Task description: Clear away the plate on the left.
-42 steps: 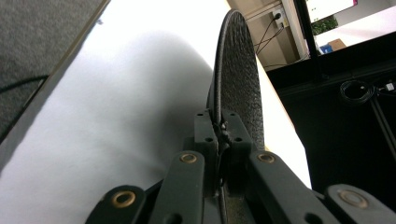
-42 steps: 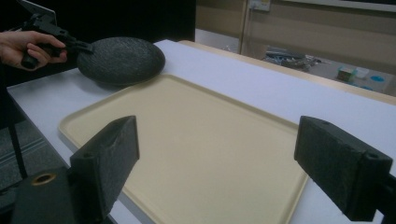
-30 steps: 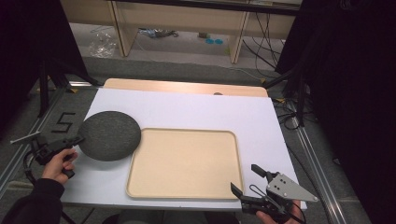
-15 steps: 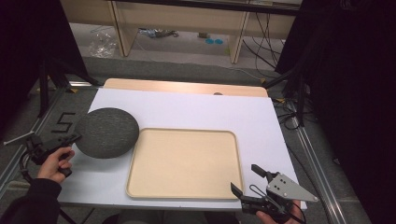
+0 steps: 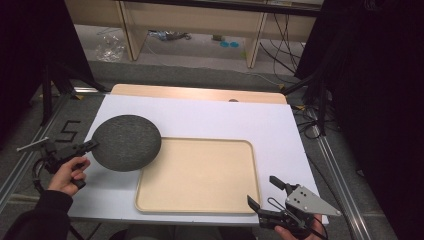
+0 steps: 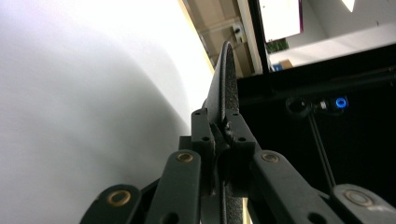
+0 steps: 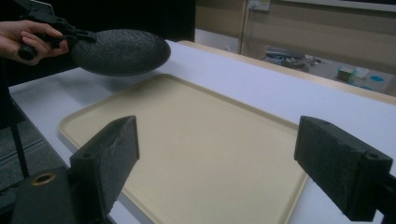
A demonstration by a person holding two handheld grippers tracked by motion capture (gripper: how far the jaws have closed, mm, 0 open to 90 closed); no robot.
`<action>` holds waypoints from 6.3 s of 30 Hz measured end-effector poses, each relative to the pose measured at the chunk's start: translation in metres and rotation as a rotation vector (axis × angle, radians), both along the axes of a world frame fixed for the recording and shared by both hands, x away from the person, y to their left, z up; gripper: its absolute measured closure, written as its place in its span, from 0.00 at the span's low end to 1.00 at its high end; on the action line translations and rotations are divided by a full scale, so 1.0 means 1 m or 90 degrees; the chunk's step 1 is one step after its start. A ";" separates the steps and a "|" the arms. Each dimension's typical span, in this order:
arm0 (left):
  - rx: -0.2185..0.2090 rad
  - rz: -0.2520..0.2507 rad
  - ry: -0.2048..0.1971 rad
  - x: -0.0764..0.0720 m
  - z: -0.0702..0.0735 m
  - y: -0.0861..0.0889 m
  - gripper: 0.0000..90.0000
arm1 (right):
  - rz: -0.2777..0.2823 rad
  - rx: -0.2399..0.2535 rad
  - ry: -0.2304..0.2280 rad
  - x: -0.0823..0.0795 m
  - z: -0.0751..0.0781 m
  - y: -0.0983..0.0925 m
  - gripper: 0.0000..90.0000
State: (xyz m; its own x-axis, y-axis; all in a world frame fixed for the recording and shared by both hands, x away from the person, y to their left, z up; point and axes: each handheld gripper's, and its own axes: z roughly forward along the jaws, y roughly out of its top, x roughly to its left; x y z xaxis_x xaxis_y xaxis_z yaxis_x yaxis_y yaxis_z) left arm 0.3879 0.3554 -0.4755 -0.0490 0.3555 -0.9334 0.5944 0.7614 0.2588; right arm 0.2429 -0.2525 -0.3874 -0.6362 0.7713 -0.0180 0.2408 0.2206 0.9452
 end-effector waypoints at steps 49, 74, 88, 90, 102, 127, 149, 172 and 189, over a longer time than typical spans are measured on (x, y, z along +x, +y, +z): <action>0.011 -0.255 0.021 0.007 -0.002 -0.147 0.91 | 0.005 -0.001 0.005 -0.001 -0.001 0.000 0.17; 0.204 -0.335 -0.012 0.007 -0.003 -0.165 0.95 | 0.014 -0.001 -0.001 -0.001 -0.001 0.001 0.17; 0.301 -0.397 -0.009 0.003 -0.004 -0.180 0.89 | 0.018 0.002 0.001 0.000 -0.001 0.002 0.17; 0.312 -0.405 -0.007 0.003 -0.004 -0.183 0.88 | 0.018 -0.005 0.015 -0.002 -0.001 0.002 0.17; 0.339 -0.436 0.006 0.003 -0.009 -0.188 0.85 | 0.022 -0.009 0.016 -0.002 -0.001 0.002 0.17; 0.334 -0.460 -0.003 0.004 -0.009 -0.188 0.66 | 0.019 -0.014 0.008 -0.002 -0.001 0.002 0.17; 0.383 -0.451 -0.008 0.006 0.004 -0.174 0.41 | 0.021 -0.015 0.008 -0.002 -0.001 0.002 0.17; 0.399 -0.410 -0.142 -0.004 0.031 -0.169 0.28 | 0.021 -0.019 0.015 -0.003 -0.001 0.002 0.17; 0.414 -0.405 -0.228 -0.018 0.045 -0.167 0.27 | 0.019 -0.020 0.011 -0.003 -0.001 0.001 0.17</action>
